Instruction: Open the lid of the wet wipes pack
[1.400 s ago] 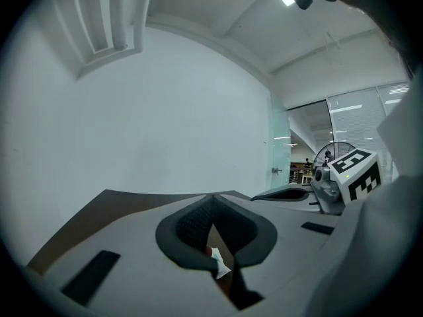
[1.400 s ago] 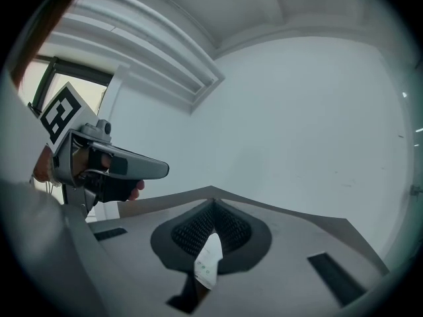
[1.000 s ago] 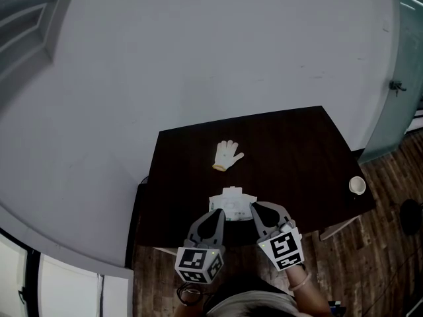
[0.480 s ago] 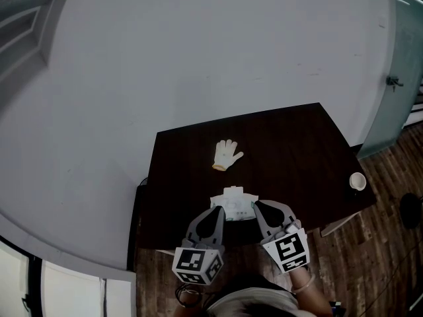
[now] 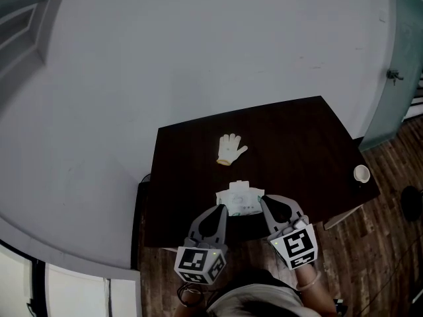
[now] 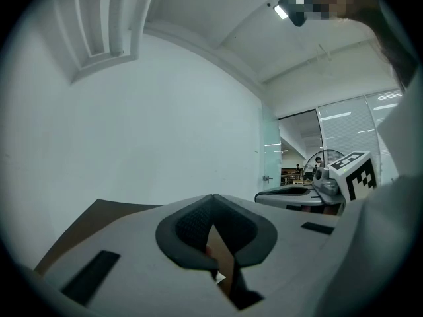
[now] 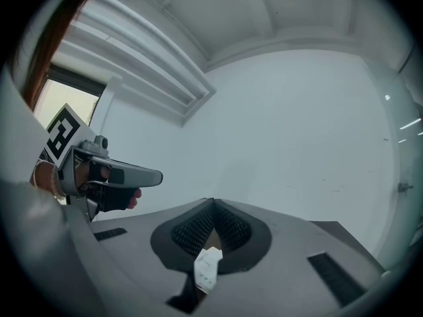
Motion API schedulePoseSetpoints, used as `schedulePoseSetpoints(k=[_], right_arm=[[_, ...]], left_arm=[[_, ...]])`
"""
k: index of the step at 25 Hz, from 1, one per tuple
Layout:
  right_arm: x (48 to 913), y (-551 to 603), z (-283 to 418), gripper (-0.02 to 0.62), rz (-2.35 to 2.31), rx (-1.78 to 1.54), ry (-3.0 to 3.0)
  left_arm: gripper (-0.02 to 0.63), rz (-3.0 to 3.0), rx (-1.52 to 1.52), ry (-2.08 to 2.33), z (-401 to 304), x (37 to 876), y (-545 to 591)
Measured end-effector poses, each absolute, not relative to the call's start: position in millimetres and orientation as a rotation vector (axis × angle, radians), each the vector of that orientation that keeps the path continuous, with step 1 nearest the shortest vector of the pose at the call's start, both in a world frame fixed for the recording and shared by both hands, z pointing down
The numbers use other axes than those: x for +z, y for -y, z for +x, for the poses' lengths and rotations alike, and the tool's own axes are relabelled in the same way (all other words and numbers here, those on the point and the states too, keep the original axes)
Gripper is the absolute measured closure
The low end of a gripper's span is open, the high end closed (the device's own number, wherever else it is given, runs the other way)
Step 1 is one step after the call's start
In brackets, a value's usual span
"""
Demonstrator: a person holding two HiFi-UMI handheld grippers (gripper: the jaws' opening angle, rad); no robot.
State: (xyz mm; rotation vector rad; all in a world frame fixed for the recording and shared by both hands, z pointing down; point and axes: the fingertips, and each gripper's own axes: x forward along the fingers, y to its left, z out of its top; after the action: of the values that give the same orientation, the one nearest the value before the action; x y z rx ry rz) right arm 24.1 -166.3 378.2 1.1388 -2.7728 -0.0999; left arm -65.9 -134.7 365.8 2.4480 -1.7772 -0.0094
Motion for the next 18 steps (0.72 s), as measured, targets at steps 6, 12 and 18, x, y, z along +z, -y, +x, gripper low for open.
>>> schedulePoseSetpoints(k=[6,12,18], right_arm=[[381.5,162.7,20.1,0.589,1.16,-0.122,2.758],[382.2,159.6,15.6,0.589,1.168,-0.102,2.748],[383.5,162.3,13.7,0.589,1.176,-0.101,2.74]], left_arm=[[0.588,2.463,-0.013,1.742,-68.7,367.6,133.1],[0.588,2.468,-0.014,1.717,-70.9,369.5,131.5],[0.588,2.463,-0.018,1.706,-72.7,373.4,131.9]])
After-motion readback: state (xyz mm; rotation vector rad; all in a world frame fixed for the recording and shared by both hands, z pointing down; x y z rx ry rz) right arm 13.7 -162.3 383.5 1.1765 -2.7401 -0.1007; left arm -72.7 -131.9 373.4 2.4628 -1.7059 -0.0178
